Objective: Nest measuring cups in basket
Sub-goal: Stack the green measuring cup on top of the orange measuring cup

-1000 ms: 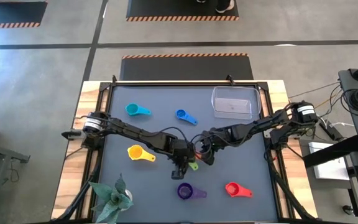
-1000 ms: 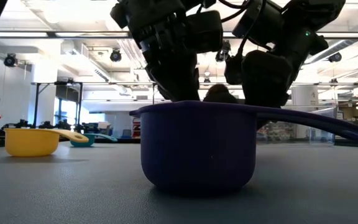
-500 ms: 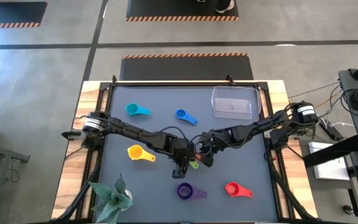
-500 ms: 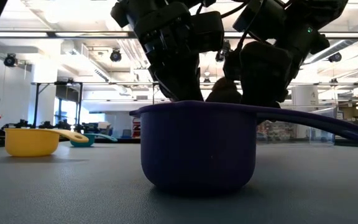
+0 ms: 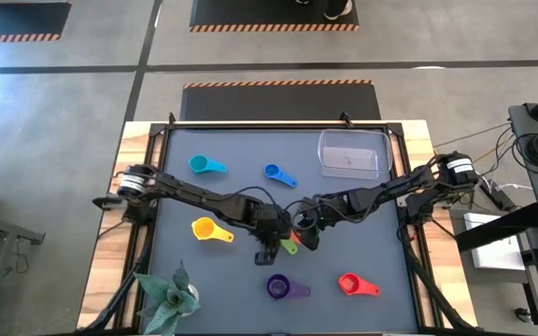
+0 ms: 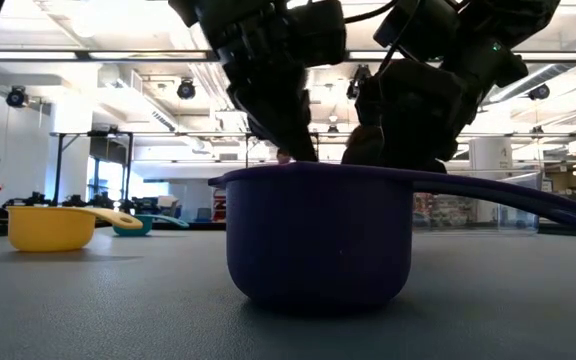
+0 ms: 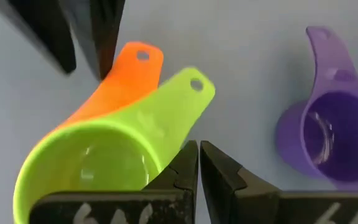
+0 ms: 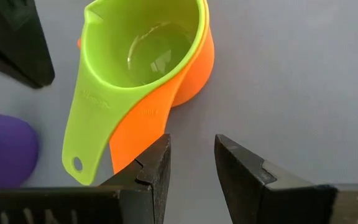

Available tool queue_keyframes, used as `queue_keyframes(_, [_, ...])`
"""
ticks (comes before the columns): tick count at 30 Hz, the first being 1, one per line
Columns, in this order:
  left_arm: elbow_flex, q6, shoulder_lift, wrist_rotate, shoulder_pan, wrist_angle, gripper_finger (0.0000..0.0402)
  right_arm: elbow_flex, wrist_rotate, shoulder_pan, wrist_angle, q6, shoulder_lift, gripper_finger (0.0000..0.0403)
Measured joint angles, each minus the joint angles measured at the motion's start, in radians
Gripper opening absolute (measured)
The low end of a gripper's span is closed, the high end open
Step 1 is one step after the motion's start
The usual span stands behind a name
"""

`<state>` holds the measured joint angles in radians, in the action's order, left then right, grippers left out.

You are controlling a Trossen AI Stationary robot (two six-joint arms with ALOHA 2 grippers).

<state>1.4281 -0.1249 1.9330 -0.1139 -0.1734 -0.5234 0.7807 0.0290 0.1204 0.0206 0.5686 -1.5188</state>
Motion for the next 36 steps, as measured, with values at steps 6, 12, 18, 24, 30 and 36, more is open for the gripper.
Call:
queue_keyframes(6, [-0.002, 0.0, -0.003, -0.001, -0.011, -0.024, 0.0, 0.0, 0.005, 0.0, 0.002, -0.001, 0.0, 0.0114])
queue_keyframes(12, [-0.026, -0.004, 0.006, -0.001, -0.013, 0.017, 0.0, 0.0, 0.005, 0.0, 0.002, -0.003, 0.0, 0.0114])
queue_keyframes(18, [-0.053, -0.007, 0.009, -0.001, -0.013, 0.051, 0.0, 0.0, 0.005, 0.0, 0.001, -0.003, 0.0, 0.0114])
queue_keyframes(24, [-0.063, -0.013, 0.019, 0.03, -0.013, 0.082, 0.0, 0.0, 0.005, 0.0, -0.001, -0.011, 0.0, 0.0114])
queue_keyframes(30, [-0.061, -0.042, 0.03, 0.105, -0.013, 0.115, 0.0, 0.0, 0.005, 0.0, -0.004, -0.016, 0.0, 0.0114])
queue_keyframes(36, [-0.061, -0.045, 0.032, 0.132, -0.013, 0.133, 0.0, 0.0, 0.005, 0.0, -0.004, -0.006, 0.0, 0.0114])
